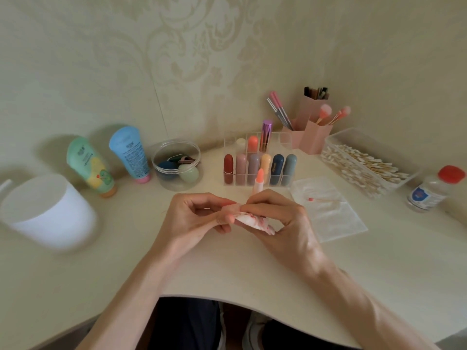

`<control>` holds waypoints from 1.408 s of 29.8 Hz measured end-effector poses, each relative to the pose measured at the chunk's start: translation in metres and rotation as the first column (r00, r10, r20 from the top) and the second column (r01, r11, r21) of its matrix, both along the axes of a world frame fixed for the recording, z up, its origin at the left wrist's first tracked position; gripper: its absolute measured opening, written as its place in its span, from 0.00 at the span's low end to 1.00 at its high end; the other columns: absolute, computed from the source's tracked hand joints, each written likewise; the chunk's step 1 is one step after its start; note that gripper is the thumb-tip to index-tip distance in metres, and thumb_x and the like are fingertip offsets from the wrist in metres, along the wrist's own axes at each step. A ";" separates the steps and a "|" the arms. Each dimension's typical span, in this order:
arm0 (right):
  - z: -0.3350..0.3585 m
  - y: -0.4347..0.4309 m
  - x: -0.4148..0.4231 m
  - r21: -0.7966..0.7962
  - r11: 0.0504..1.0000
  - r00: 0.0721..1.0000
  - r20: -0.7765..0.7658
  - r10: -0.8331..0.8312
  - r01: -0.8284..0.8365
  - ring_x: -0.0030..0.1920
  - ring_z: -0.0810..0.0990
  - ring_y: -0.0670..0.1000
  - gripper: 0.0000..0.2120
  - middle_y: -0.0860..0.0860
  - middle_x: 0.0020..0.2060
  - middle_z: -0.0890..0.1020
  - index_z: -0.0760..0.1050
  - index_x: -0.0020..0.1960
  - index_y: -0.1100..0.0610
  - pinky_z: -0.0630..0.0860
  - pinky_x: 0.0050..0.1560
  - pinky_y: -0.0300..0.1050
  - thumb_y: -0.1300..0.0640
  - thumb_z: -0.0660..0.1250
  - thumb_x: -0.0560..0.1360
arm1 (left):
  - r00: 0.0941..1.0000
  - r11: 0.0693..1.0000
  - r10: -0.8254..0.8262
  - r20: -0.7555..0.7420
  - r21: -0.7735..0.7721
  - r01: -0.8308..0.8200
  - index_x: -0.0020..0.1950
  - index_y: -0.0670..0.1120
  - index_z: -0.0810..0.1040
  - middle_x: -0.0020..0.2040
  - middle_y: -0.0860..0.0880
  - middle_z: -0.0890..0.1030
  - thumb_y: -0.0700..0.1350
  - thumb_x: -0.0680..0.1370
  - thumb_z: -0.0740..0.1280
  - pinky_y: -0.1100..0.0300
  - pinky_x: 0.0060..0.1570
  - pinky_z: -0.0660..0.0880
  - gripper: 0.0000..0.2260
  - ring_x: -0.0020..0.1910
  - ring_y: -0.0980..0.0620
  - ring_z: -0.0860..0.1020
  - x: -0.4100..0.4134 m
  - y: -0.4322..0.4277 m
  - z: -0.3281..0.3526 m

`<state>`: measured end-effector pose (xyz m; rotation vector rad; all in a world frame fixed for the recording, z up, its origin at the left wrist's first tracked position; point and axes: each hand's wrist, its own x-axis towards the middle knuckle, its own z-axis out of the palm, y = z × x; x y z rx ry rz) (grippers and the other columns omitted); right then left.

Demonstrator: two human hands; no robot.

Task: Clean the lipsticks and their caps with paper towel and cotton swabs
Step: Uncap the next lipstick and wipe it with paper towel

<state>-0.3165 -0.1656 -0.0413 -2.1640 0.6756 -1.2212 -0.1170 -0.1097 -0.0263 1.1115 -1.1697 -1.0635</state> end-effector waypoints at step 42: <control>0.005 0.001 -0.001 0.113 0.993 0.991 0.127 0.030 -0.044 0.41 0.82 0.47 0.11 0.49 0.44 0.84 0.87 0.51 0.56 0.76 0.46 0.36 0.67 0.80 0.72 | 1.000 0.998 0.008 0.023 0.055 -0.010 0.56 0.42 0.85 0.33 0.50 0.83 0.50 0.79 0.66 0.64 0.25 0.66 0.14 0.25 0.53 0.73 -0.009 0.001 -0.001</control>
